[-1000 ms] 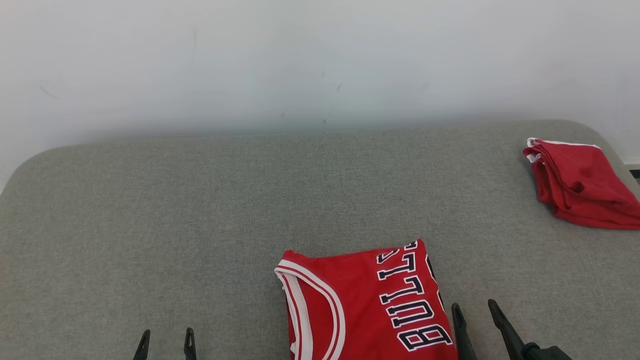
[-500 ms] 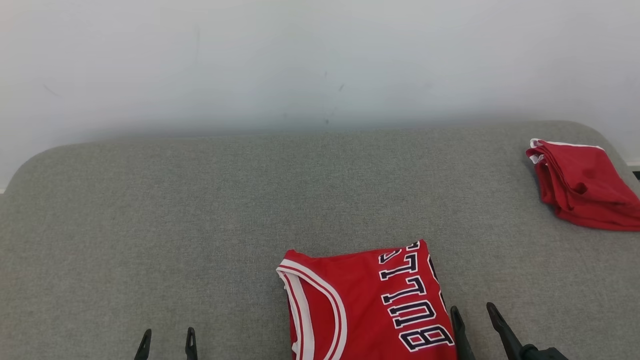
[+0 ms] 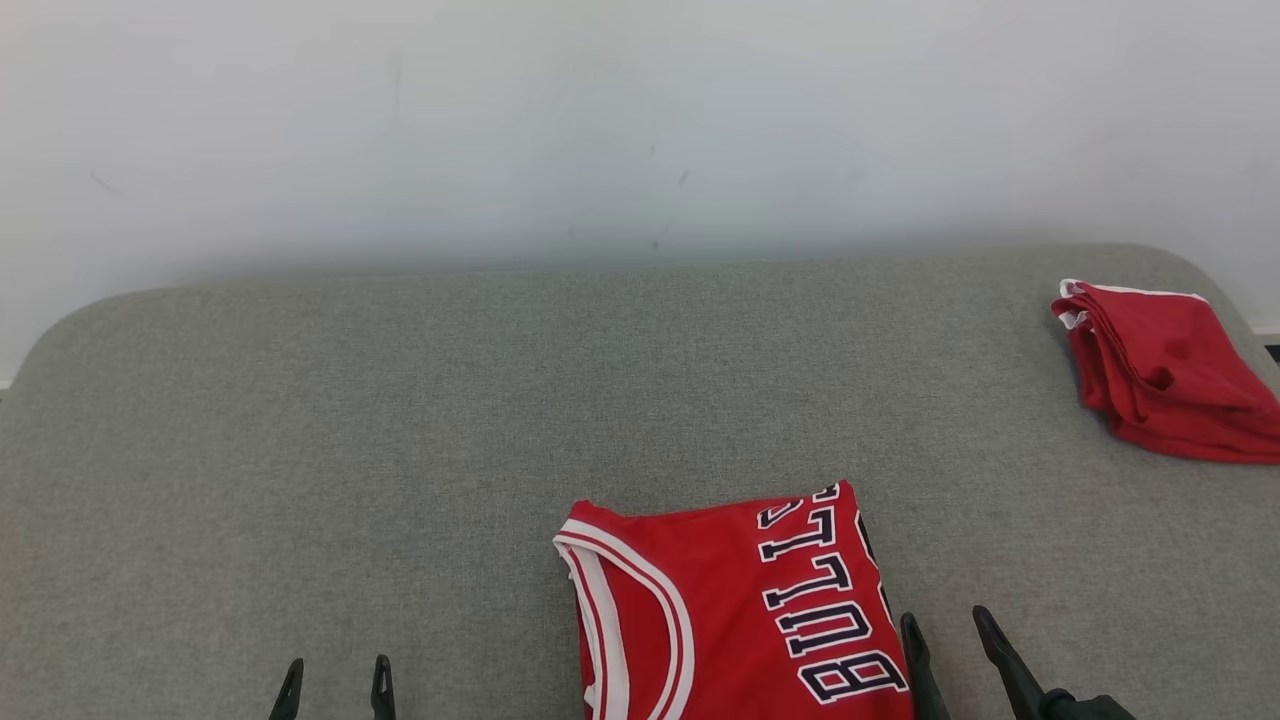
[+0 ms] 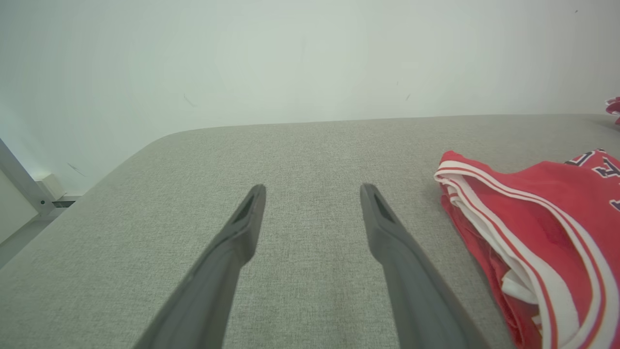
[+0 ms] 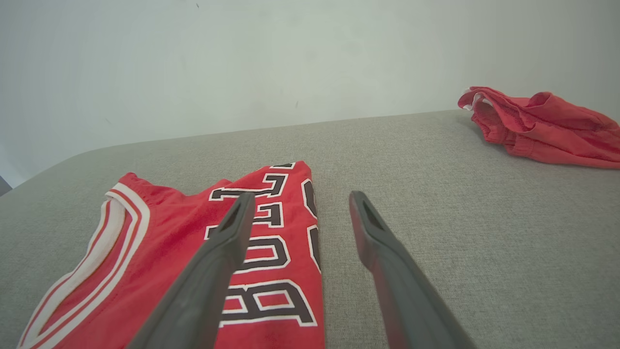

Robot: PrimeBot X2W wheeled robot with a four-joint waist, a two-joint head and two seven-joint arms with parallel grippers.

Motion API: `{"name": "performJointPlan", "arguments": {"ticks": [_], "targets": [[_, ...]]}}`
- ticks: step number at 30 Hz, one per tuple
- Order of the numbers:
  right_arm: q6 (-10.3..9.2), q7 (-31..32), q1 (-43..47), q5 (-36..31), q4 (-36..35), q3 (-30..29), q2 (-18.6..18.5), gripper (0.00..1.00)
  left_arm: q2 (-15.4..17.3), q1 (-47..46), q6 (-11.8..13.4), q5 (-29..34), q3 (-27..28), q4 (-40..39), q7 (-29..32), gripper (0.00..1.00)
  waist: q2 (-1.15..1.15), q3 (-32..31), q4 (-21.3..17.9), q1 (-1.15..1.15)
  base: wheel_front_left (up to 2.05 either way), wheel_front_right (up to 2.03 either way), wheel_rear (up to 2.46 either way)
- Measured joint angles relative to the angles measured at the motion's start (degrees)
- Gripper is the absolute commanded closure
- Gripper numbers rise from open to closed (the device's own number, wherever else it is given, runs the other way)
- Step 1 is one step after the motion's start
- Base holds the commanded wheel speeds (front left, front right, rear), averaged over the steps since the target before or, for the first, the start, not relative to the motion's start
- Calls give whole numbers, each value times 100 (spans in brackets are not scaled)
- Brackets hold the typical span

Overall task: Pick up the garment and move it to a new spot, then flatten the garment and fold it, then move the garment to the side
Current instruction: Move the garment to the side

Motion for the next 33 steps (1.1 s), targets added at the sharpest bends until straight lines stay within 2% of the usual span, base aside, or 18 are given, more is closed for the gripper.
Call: {"name": "performJointPlan", "arguments": {"ticks": [26,33], "targets": [[0,-1,-3,-22,26,16,1,0,0,21,0,-25,-19,3,0,0,0,-49,10,0,0,0,0],[0,-1,-470,-113,143,110,-125,0,0,16,-37,-26,-41,13,0,0,0,-16,82,0,0,0,0]]}}
